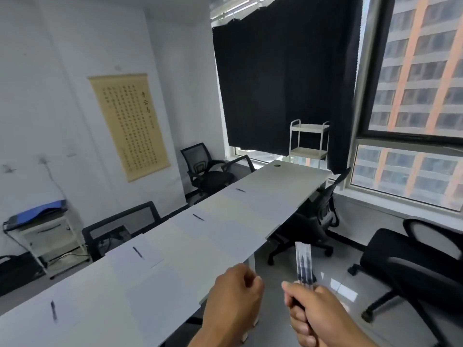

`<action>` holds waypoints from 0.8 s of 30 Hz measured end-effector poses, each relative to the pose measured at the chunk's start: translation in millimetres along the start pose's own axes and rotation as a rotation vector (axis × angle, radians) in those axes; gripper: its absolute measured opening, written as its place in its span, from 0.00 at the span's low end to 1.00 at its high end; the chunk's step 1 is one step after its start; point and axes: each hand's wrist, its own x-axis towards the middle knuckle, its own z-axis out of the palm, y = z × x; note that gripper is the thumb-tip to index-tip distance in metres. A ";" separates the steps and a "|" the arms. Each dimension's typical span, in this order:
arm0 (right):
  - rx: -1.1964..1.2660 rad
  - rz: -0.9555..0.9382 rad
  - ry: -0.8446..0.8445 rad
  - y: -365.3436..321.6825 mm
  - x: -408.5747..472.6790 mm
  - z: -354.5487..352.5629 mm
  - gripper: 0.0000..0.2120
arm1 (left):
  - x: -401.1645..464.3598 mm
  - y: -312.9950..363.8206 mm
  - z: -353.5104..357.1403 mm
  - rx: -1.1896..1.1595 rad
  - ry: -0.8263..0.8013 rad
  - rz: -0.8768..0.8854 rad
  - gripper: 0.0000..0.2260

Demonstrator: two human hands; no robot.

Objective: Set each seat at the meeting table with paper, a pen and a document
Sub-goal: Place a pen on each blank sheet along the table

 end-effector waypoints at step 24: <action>-0.253 -0.015 -0.120 -110.2 274.2 165.5 0.11 | 273.7 -92.7 -106.0 -0.119 0.208 -0.097 0.10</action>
